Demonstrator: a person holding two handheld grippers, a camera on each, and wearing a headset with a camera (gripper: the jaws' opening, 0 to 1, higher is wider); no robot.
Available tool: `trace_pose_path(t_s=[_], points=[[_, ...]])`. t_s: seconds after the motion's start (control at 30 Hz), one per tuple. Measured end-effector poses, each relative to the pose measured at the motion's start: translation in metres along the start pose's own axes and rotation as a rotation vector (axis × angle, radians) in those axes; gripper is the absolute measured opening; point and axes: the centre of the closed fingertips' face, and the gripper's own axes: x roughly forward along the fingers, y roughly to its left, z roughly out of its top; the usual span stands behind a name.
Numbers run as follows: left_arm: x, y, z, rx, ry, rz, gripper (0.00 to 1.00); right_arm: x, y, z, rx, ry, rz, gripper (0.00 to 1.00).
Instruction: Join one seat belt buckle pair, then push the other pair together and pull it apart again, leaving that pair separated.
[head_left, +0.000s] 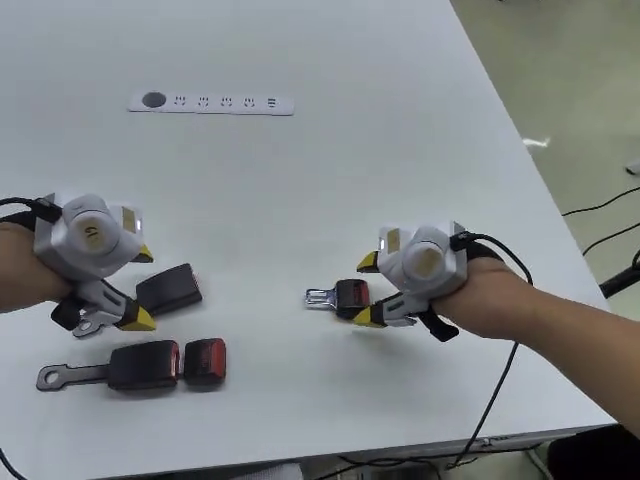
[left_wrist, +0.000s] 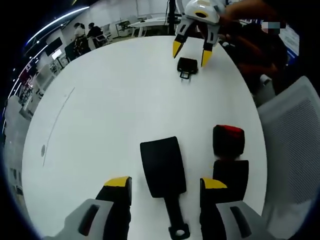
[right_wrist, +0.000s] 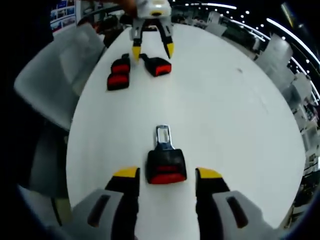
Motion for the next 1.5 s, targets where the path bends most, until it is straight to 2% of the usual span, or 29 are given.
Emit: trace_pose_path(t_s=[0.17, 0.27, 0.3, 0.37, 0.43, 0.63, 0.83, 1.03, 1.23, 1.5], points=[[0.008, 0.001, 0.002, 0.002, 0.016, -0.018, 0.53, 0.009, 0.003, -0.001, -0.010, 0.000, 0.038, 0.41], [0.012, -0.001, 0.003, 0.019, 0.030, -0.037, 0.47, 0.013, 0.004, -0.003, -0.012, -0.005, 0.055, 0.41], [0.013, -0.002, 0.004, 0.024, 0.032, -0.043, 0.44, 0.013, 0.002, 0.000, -0.017, -0.025, 0.053, 0.42], [0.014, -0.003, 0.005, 0.037, 0.038, -0.049, 0.37, 0.013, 0.001, 0.000, -0.010, -0.023, 0.065, 0.37], [0.014, -0.003, 0.006, 0.041, 0.041, -0.056, 0.36, 0.014, 0.003, 0.000, -0.007, -0.029, 0.082, 0.35], [0.014, -0.006, 0.007, 0.114, 0.058, -0.079, 0.35, 0.014, 0.003, 0.000, -0.005, -0.018, 0.102, 0.34], [0.014, -0.006, 0.007, 0.124, 0.058, -0.083, 0.34, 0.015, 0.004, 0.003, -0.013, 0.005, 0.096, 0.33], [0.014, -0.007, 0.008, 0.145, 0.058, -0.082, 0.34, 0.024, 0.008, 0.020, -0.009, 0.008, 0.076, 0.33], [0.014, -0.006, 0.007, 0.125, 0.053, -0.064, 0.34, 0.041, 0.010, 0.048, 0.000, 0.000, 0.059, 0.33], [0.014, -0.007, 0.007, 0.128, 0.054, -0.061, 0.34, 0.060, 0.015, 0.084, -0.012, -0.034, 0.059, 0.33]])
